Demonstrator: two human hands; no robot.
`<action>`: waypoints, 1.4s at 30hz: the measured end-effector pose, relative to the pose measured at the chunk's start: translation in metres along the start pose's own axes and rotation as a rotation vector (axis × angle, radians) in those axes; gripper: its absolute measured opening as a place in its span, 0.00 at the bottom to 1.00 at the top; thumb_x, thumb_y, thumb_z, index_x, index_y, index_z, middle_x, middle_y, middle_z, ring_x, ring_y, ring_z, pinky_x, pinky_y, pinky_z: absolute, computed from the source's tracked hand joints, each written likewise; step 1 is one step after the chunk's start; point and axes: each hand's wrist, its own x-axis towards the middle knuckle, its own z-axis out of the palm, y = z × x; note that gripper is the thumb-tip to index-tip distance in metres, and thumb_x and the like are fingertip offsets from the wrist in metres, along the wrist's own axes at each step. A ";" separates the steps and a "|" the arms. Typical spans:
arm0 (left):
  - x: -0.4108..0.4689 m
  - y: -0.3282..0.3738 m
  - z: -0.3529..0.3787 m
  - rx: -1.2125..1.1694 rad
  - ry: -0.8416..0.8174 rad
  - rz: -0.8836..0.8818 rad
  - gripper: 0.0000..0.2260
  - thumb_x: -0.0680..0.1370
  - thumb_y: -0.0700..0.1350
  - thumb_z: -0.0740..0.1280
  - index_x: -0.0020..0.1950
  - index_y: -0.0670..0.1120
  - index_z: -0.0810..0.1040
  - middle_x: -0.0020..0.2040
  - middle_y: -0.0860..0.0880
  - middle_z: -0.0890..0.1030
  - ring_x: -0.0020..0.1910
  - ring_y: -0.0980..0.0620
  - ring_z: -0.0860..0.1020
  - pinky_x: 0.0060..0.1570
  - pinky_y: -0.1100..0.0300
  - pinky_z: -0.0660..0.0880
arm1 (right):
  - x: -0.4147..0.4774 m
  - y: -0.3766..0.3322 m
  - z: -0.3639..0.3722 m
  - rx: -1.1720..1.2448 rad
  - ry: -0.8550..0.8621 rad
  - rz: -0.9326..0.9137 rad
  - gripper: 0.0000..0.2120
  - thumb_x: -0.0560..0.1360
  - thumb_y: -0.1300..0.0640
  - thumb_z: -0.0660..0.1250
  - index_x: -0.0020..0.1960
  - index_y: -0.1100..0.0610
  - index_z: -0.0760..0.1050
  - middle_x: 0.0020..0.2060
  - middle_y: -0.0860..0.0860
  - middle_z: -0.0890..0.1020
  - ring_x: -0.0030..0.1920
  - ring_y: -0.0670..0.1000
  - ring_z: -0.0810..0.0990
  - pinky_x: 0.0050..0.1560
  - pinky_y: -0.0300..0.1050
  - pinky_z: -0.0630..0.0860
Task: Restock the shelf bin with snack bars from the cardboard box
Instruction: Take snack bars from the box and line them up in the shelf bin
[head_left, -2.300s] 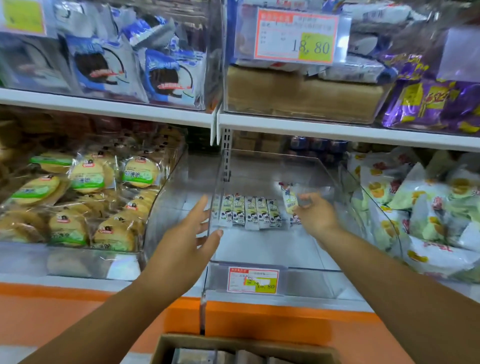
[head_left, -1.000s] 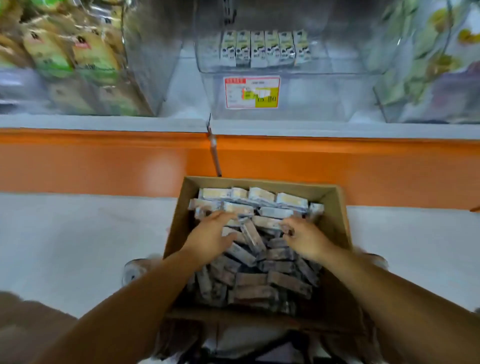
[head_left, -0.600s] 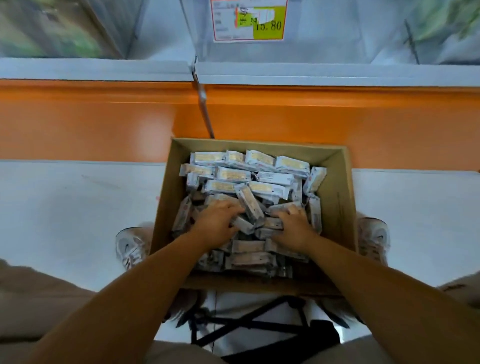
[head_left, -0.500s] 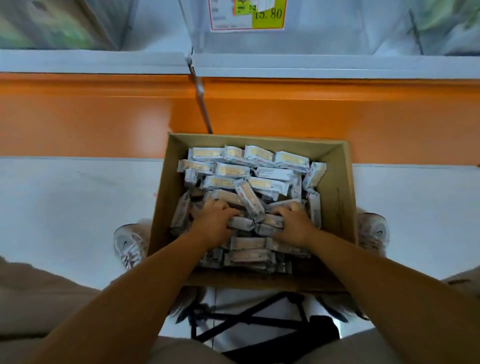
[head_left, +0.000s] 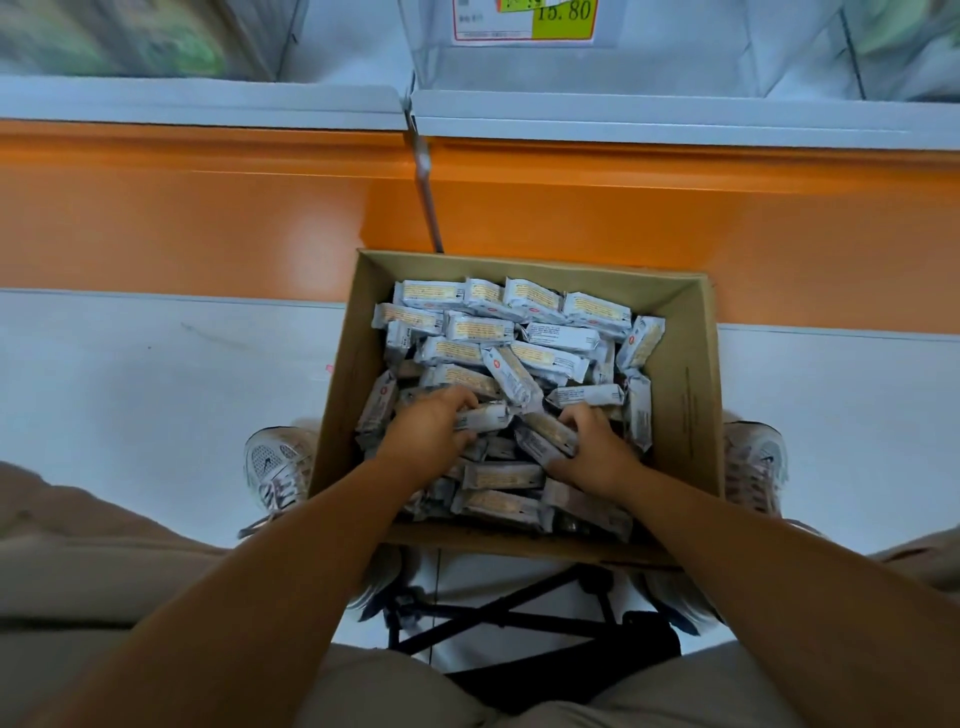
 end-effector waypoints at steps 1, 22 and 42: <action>-0.002 0.002 -0.002 -0.065 0.023 -0.016 0.17 0.79 0.45 0.69 0.67 0.51 0.71 0.65 0.48 0.77 0.57 0.46 0.78 0.52 0.52 0.77 | 0.000 -0.002 0.001 0.013 -0.010 0.011 0.25 0.72 0.51 0.72 0.63 0.52 0.64 0.62 0.55 0.64 0.55 0.57 0.71 0.52 0.52 0.73; -0.003 0.070 -0.041 -1.394 -0.147 -0.297 0.15 0.74 0.47 0.75 0.58 0.45 0.83 0.55 0.44 0.85 0.50 0.46 0.84 0.51 0.50 0.80 | -0.039 -0.078 -0.056 0.932 0.240 -0.039 0.20 0.65 0.51 0.78 0.53 0.47 0.74 0.56 0.51 0.79 0.53 0.55 0.82 0.55 0.60 0.78; -0.056 0.143 -0.273 -0.960 0.276 0.322 0.18 0.73 0.47 0.75 0.61 0.55 0.76 0.55 0.55 0.83 0.55 0.53 0.81 0.58 0.50 0.76 | -0.154 -0.196 -0.243 0.750 0.157 -0.510 0.16 0.77 0.63 0.65 0.63 0.51 0.74 0.48 0.61 0.79 0.45 0.60 0.84 0.51 0.55 0.79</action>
